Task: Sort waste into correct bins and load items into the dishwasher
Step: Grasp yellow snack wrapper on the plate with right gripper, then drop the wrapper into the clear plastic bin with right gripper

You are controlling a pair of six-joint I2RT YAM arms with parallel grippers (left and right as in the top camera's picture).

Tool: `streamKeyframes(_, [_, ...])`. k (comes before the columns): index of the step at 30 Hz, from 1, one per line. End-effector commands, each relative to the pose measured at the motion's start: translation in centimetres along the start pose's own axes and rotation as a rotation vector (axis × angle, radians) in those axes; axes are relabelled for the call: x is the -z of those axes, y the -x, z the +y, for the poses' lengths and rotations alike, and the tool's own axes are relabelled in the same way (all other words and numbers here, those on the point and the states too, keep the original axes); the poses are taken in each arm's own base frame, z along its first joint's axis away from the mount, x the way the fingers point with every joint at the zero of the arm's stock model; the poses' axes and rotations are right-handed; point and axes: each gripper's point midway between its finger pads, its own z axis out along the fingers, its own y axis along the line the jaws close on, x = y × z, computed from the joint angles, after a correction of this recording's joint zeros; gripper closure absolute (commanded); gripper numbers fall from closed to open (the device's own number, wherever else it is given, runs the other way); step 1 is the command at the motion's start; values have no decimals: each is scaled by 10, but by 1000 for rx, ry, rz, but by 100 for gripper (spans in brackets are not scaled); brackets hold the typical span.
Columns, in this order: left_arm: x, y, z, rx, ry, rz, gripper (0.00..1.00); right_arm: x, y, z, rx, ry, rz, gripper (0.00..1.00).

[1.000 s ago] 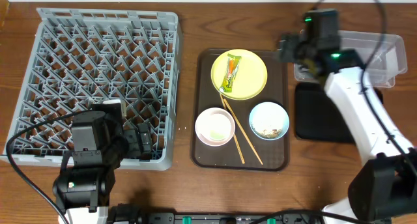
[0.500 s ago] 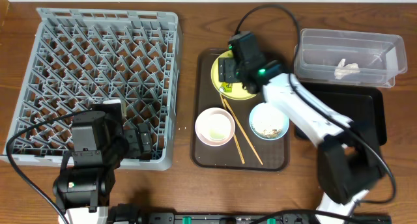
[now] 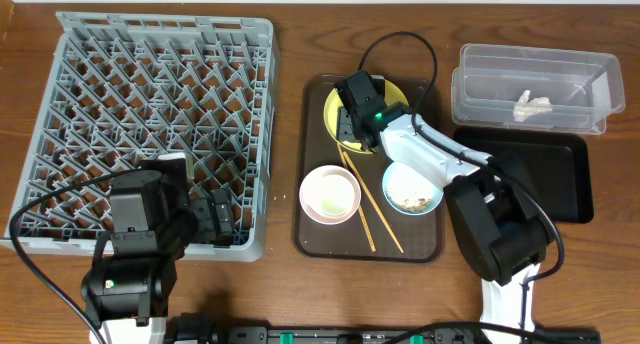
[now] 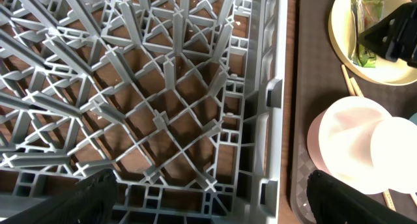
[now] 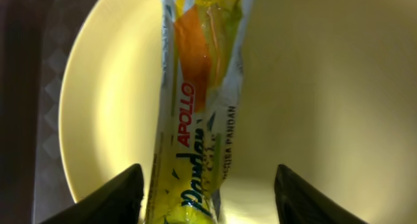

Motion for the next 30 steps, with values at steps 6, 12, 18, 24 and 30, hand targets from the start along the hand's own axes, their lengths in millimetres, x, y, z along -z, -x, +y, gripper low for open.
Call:
streamKeyframes(6, [4, 4, -3, 6, -13, -9, 6, -2, -10, 3, -9, 7, 35, 56])
streamKeyframes(12, [4, 3, -3, 6, -12, -6, 6, -4, -15, 1, -6, 0, 46, 59])
streamKeyframes(18, [4, 3, -3, 6, -12, -6, 6, -4, -20, -1, -1, -10, 62, 70])
streamKeyframes(24, [4, 3, -3, 6, -12, -6, 6, -3, -24, -4, 4, -21, 79, 99])
streamKeyframes(30, [4, 3, -3, 6, -12, -6, 6, 21, 0, -11, 40, -7, 31, 99])
